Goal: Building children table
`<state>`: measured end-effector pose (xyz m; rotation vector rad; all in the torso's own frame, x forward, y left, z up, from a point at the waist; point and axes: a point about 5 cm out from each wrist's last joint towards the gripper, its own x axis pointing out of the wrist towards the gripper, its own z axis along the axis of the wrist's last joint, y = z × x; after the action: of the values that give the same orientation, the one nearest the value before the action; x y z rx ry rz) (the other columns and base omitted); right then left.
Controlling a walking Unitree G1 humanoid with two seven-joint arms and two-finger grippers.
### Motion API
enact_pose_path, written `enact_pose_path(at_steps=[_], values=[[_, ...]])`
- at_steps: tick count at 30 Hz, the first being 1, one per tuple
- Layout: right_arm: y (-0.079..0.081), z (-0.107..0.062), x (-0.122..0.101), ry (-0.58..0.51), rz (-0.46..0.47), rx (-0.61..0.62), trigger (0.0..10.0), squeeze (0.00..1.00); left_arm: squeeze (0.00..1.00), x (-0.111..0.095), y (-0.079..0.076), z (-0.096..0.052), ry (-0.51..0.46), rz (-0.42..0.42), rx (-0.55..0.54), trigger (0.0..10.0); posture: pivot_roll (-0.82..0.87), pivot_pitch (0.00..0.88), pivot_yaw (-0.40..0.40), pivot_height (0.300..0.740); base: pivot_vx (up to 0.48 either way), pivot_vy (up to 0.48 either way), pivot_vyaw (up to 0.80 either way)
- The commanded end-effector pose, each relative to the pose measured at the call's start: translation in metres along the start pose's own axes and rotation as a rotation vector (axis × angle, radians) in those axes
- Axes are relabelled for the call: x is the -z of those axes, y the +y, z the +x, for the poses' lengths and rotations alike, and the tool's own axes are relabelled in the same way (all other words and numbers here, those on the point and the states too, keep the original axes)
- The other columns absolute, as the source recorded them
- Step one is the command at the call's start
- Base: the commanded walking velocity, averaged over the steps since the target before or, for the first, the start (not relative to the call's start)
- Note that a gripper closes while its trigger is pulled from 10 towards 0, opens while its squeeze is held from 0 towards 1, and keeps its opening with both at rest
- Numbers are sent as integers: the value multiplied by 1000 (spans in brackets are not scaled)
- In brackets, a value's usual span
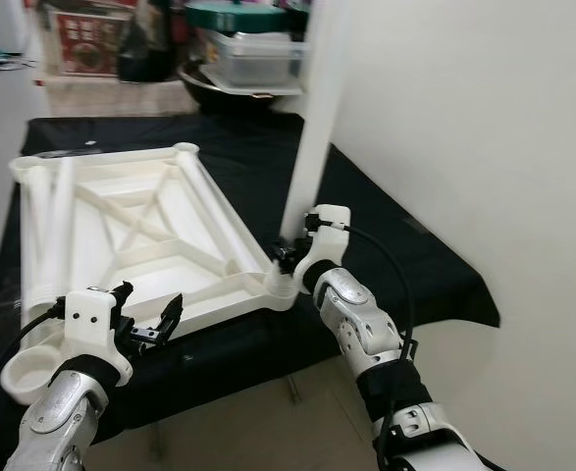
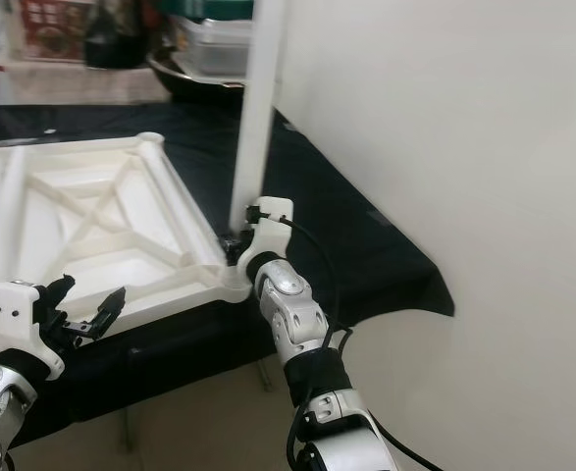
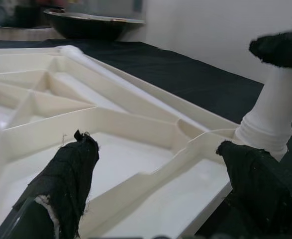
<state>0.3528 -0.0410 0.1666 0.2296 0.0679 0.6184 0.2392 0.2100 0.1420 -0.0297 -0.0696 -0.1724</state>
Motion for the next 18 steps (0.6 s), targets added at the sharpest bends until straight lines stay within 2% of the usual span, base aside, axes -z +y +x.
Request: enact_pose_path(at_steps=[1,2,3,4,5,6,7,9,10,12,13,14,16,17,18], values=[[37,-5,-22,-33,-53,-497,10000,0,0,3,-1,1,9,-7,6,10000,190,0,-153,740,0,0,0],[37,-5,-22,-33,-53,-497,10000,0,0,3,-1,1,9,-7,6,10000,190,0,-153,740,0,0,0],[40,-13,-22,-18,-92,-614,10000,0,0,3,-1,1,8,-8,5,10000,192,0,-156,740,0,0,0],[40,-13,-22,-18,-92,-614,10000,0,0,3,-1,1,8,-8,5,10000,192,0,-156,740,0,0,0],[42,-20,-20,4,-134,-707,10000,0,0,3,-1,1,7,-8,4,10000,195,0,-160,740,0,0,0],[42,-20,-20,4,-134,-707,10000,0,0,3,-1,1,7,-8,4,10000,195,0,-160,740,0,0,0],[41,-22,-13,44,-164,-753,10000,0,0,3,-1,1,6,-9,2,10000,197,0,-163,740,0,0,0],[41,-20,0,83,-195,-753,10000,0,0,3,-1,1,4,-9,1,10000,199,0,-164,740,0,0,0],[39,-15,6,102,-196,-695,1490,0,0,2,-2,1,3,-9,0,10000,208,0,-169,740,0,0,0],[35,-10,12,117,-195,-634,1490,0,0,2,-3,0,3,-10,0,10000,208,0,-169,740,0,0,0],[29,-4,16,126,-191,-520,0,0,0,2,-3,0,3,-10,-1,10000,217,0,-172,740,0,0,0],[29,-4,16,126,-191,-520,0,0,0,2,-3,0,3,-10,-1,10000,217,0,-172,740,0,0,0],[14,6,19,141,-176,-287,0,0,0,3,-3,-1,3,-10,-3,10000,217,0,-172,740,0,0,0],[14,6,19,141,-176,-287,0,0,0,3,-3,-1,3,-10,-3,10000,217,0,-172,740,0,0,0],[10,8,20,151,-171,-229,0,0,0,3,-3,-1,3,-10,-4,10000,214,0,-170,740,0,0,0]])
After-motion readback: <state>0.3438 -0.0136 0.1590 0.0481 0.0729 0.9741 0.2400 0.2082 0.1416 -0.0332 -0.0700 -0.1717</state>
